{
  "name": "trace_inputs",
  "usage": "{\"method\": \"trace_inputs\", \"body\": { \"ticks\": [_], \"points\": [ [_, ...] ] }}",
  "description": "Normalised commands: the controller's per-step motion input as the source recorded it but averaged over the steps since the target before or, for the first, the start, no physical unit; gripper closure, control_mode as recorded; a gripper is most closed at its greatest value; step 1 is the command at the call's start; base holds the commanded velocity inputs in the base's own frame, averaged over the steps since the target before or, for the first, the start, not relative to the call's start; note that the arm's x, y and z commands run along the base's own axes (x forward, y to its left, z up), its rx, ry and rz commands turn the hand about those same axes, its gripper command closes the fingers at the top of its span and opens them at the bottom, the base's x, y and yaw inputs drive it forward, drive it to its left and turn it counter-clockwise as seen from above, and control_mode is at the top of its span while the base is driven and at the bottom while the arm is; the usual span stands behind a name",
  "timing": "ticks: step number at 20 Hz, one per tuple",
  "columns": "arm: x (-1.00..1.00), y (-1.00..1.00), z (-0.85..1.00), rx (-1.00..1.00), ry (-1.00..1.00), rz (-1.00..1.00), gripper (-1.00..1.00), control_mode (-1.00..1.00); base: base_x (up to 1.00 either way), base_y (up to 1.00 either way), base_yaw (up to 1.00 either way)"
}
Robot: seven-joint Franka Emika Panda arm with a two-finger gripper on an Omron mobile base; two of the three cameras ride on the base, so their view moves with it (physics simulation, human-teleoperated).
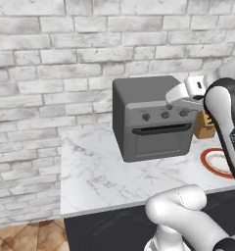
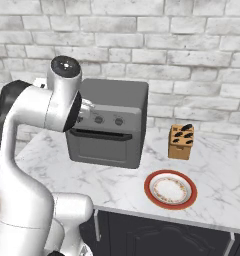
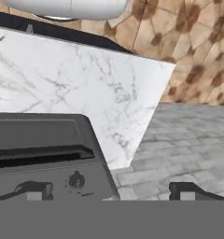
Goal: Pick up the bagel from the plate, place it on the toaster oven rack, close the door, and set the timer.
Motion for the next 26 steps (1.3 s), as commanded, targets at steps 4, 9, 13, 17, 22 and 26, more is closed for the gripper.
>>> {"method": "trace_inputs", "body": {
  "ticks": [4,9,13,17,22,26],
  "points": [
    [0.0,0.64,-0.05,-0.47,-0.01,-0.02,-1.0,-1.0,0.0,0.0,0.0],
    [0.14,0.15,-0.2,-0.33,0.0,-0.04,-1.0,-1.0,0.0,0.0,0.0],
    [0.29,0.0,-0.29,-0.13,0.0,-0.05,-1.0,-1.0,0.0,0.0,0.0],
    [0.31,0.0,-0.3,-0.02,0.0,-0.08,-1.0,-1.0,0.0,0.0,0.0],
    [0.24,-0.03,-0.29,0.0,0.0,-0.1,-1.0,-1.0,0.0,0.0,0.0],
    [0.17,0.0,-0.21,0.0,0.0,-0.08,-1.0,-1.0,0.0,0.0,0.0]
  ]
}}
